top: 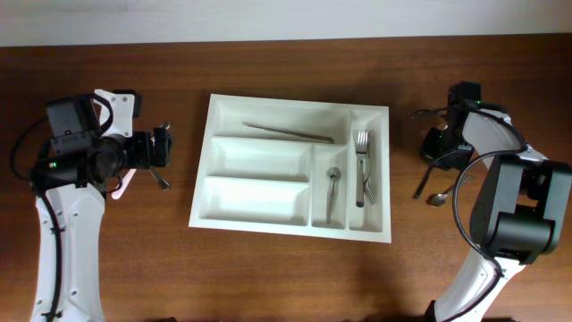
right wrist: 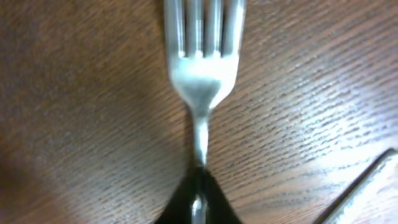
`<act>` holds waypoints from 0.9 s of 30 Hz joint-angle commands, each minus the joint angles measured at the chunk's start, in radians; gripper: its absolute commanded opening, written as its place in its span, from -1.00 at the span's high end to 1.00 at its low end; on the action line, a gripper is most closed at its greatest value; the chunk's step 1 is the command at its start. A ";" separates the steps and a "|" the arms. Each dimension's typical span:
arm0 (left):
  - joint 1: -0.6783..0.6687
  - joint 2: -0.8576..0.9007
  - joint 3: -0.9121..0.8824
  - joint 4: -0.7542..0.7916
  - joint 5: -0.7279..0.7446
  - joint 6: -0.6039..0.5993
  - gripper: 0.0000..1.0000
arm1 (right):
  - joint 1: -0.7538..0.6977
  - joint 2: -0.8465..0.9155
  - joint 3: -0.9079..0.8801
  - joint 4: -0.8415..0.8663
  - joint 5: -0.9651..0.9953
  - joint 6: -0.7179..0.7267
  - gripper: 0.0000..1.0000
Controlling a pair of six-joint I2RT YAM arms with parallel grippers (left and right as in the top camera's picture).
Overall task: Pack container
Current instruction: 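Return the right gripper to the remaining fork and grasp it, then carry the fork left and release it into the narrow right compartment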
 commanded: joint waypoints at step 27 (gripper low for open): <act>0.003 0.003 0.015 0.002 0.018 0.016 -0.98 | 0.194 -0.201 0.302 -0.425 -0.079 -0.079 0.92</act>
